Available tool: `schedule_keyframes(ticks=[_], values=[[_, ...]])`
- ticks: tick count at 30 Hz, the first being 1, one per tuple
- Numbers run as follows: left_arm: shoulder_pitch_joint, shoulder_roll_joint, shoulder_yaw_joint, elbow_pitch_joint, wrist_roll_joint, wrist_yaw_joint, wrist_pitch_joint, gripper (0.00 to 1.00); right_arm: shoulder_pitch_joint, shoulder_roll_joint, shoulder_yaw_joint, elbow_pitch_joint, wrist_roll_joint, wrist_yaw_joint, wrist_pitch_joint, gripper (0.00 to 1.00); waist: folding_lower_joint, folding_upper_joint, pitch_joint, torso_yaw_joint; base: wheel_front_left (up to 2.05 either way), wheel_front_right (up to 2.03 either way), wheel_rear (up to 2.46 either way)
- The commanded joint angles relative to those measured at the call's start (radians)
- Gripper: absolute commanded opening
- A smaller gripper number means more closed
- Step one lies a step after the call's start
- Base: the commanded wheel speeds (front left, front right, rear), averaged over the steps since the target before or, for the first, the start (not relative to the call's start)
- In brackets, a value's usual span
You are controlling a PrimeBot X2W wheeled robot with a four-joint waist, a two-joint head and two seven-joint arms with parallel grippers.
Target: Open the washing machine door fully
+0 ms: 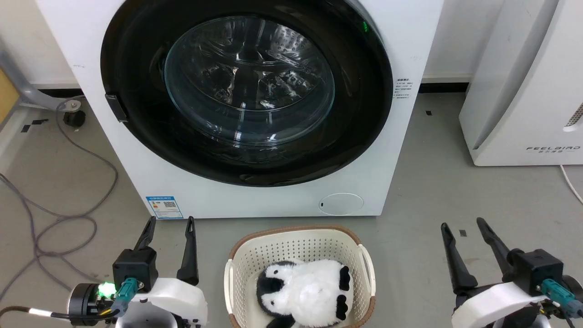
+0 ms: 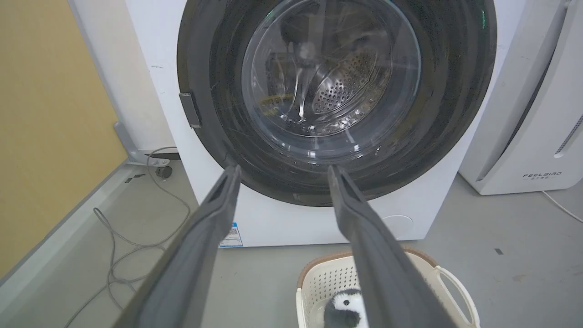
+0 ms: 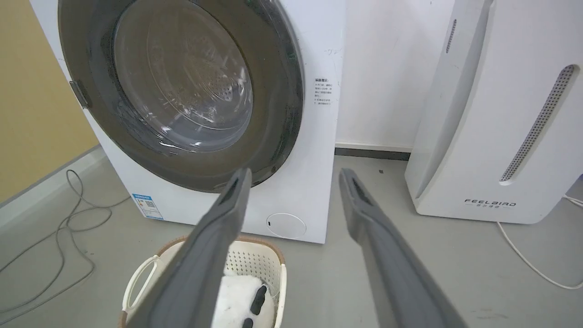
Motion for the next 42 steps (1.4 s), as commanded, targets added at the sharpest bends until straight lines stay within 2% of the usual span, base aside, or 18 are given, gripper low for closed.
schedule_keyframes(ticks=[1,9,10,11,15,24,33,42], values=[[-0.005,0.000,-0.001,-0.001,-0.007,0.007,-0.007,1.00,-0.006,0.000,-0.004,-0.003,0.011,0.000,-0.008,1.00,0.0000,0.0000,0.000,0.000,0.00,0.00,0.00],[-0.007,0.000,-0.004,-0.004,-0.014,0.019,-0.024,1.00,-0.012,0.000,-0.006,-0.009,0.055,0.000,-0.024,0.98,0.0000,0.0000,0.003,0.001,0.00,0.00,0.00],[-0.007,0.000,-0.004,-0.004,-0.014,0.021,-0.026,1.00,-0.013,0.000,-0.005,-0.010,0.062,0.000,-0.027,0.29,0.0000,0.0000,0.003,0.001,0.00,0.00,0.00],[-0.007,0.000,-0.004,-0.005,-0.015,0.022,-0.028,1.00,-0.014,0.000,-0.005,-0.010,0.073,0.000,-0.029,0.00,0.0000,0.0000,0.004,0.001,0.00,0.00,0.00],[-0.010,0.000,-0.005,-0.005,-0.019,0.028,-0.036,1.00,-0.019,0.000,-0.004,-0.003,0.142,0.000,-0.037,0.00,0.0000,0.0000,0.007,0.003,0.00,0.00,0.00],[-0.012,0.000,-0.009,-0.006,-0.028,0.037,-0.055,1.00,-0.033,0.000,0.024,0.015,0.454,0.000,-0.056,0.00,0.0000,0.0000,0.010,0.008,0.00,0.00,0.00],[-0.019,0.000,-0.012,-0.012,-0.035,0.046,-0.074,1.00,-0.070,0.000,0.001,0.052,0.744,0.000,-0.034,0.00,0.0000,0.0000,0.023,0.015,0.00,0.00,0.00],[-0.037,0.000,-0.015,-0.021,-0.039,0.054,-0.093,1.00,-0.160,-0.013,-0.058,0.144,0.925,0.000,0.015,0.00,0.0000,0.0000,0.057,0.030,0.00,0.00,0.00]])
